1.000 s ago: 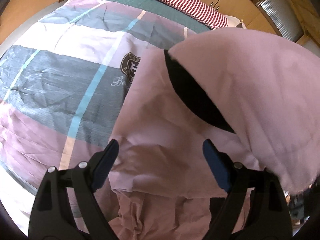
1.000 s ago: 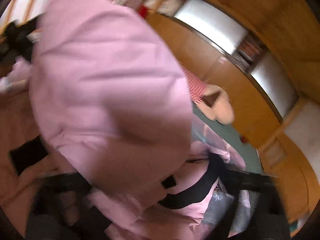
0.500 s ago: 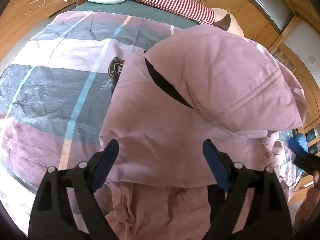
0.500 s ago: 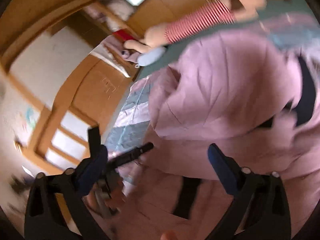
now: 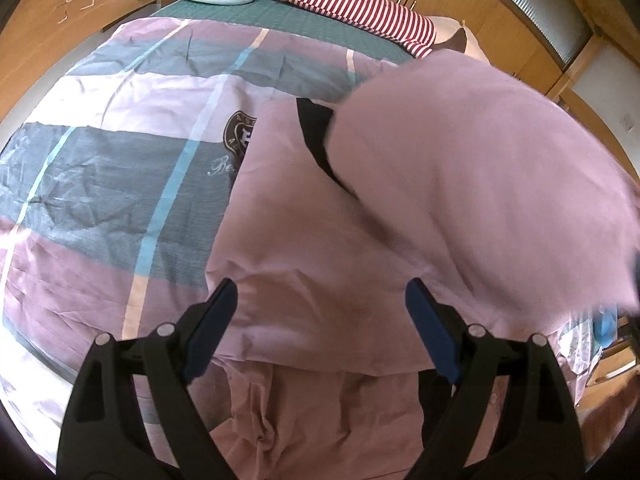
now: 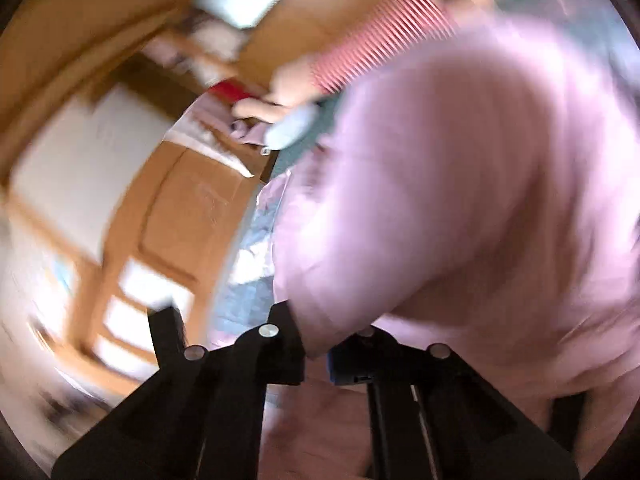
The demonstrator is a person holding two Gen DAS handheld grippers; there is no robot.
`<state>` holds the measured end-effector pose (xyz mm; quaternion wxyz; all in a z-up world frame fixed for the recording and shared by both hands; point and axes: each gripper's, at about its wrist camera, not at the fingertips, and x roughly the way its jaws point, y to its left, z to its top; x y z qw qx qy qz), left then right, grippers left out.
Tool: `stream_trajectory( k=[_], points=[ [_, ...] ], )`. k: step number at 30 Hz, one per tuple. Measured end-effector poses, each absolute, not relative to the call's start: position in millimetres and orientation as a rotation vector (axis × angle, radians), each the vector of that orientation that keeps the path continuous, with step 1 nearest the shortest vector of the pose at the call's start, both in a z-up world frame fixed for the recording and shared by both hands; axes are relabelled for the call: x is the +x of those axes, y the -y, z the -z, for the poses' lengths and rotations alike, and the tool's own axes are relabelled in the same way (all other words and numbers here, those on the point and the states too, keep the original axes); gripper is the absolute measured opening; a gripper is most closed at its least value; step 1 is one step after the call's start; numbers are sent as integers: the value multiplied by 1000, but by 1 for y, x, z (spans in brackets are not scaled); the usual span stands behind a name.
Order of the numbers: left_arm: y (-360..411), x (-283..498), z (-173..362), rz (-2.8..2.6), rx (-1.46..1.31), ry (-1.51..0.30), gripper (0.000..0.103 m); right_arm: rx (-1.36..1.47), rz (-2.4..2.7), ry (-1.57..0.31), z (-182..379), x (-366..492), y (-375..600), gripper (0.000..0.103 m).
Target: Fold large clothes
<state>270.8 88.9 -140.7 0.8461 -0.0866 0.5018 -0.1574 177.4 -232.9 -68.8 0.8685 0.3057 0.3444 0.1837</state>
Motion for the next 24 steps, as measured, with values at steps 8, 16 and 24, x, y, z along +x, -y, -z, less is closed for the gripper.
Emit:
stream_trajectory(
  k=[8,16,24],
  points=[
    [-93,273,150,296,-193,-1096,87,-48,-428,-663,50,88,163,7],
    [-75,263,146,271,-111,-1045,89,17,-346,-833,92,83,187,52],
    [-43,261,169,188,99,-1035,91,155,-244,-746,1,122,208,51]
  ],
)
